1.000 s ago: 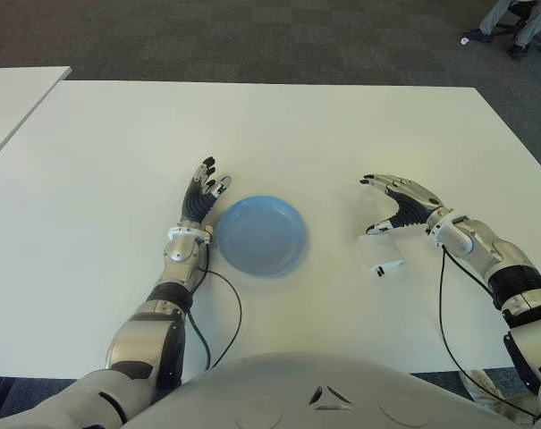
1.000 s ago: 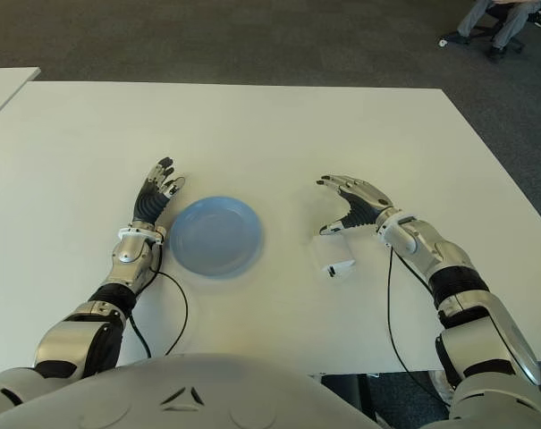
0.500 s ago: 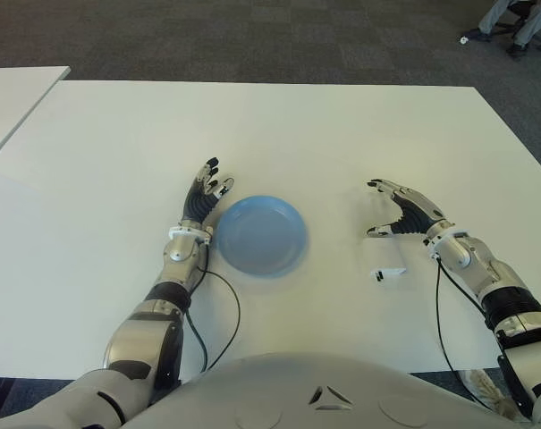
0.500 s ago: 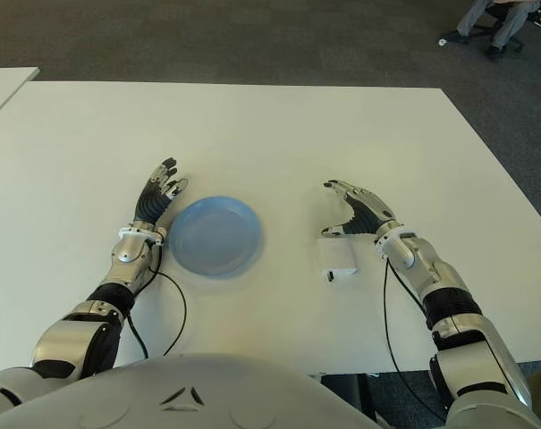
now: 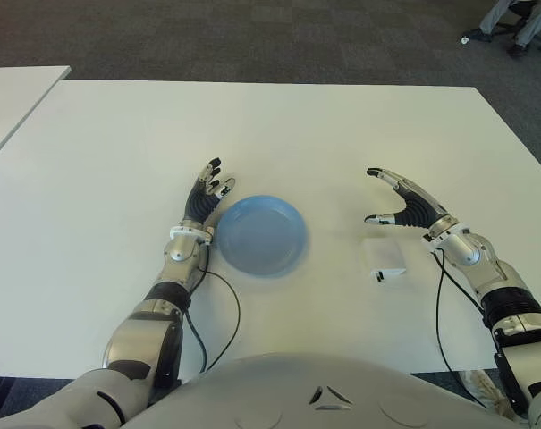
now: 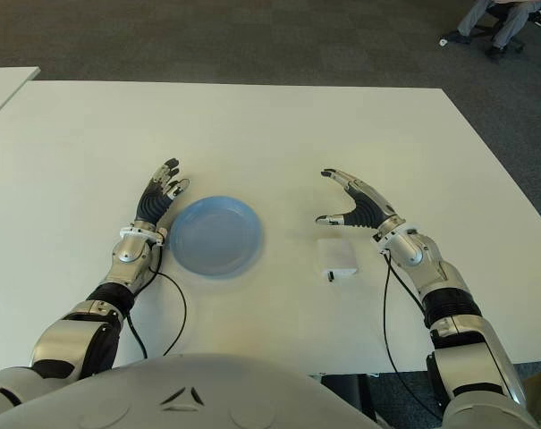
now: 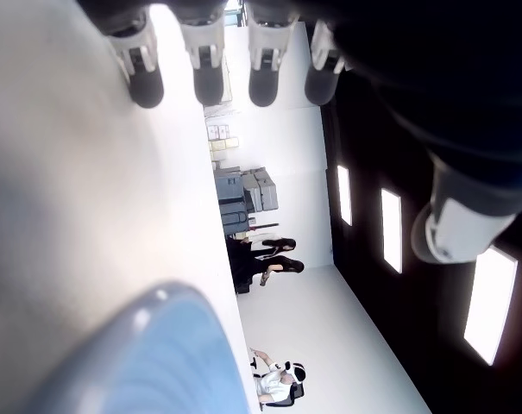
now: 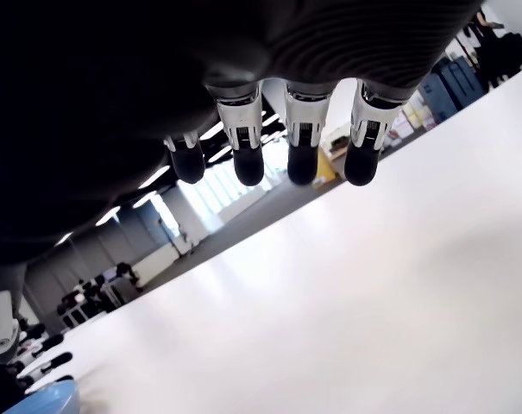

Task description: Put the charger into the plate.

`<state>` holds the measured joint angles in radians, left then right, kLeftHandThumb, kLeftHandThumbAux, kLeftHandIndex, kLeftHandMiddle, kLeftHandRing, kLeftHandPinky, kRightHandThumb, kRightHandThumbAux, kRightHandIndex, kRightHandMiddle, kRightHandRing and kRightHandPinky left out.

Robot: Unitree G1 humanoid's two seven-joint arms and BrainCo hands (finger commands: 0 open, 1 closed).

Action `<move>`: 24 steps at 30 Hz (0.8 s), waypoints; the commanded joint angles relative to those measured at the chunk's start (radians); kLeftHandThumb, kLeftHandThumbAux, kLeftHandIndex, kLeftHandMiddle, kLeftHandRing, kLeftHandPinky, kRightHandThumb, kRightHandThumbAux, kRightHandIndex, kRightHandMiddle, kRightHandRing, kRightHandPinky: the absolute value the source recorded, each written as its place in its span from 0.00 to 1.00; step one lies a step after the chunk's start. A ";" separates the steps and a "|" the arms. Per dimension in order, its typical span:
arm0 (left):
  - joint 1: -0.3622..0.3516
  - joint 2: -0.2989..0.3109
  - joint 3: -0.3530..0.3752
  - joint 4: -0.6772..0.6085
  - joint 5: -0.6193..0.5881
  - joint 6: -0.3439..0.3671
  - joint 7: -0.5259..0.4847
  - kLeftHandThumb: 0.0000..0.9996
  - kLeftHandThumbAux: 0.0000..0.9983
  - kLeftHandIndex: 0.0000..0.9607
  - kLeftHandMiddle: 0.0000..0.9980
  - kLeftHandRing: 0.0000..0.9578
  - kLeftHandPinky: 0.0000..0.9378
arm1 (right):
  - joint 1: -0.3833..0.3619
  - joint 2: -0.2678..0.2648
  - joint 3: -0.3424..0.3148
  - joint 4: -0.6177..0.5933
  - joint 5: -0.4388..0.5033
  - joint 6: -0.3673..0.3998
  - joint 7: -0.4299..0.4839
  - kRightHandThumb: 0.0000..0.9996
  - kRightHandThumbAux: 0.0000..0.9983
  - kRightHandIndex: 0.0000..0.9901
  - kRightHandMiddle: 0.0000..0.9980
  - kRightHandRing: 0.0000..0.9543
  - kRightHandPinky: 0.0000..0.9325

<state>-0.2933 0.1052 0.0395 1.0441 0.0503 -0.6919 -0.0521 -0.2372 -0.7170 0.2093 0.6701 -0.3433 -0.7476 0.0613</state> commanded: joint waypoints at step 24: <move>0.069 0.001 -0.040 0.063 0.029 0.082 -0.018 0.00 0.46 0.03 0.05 0.06 0.08 | 0.023 -0.008 -0.057 -0.032 0.045 0.033 0.187 0.00 0.45 0.00 0.01 0.00 0.00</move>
<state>-0.2950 0.1125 0.0163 1.0451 0.0595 -0.6870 -0.0570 -0.2303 -0.7260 0.1644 0.6461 -0.3126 -0.7280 0.2296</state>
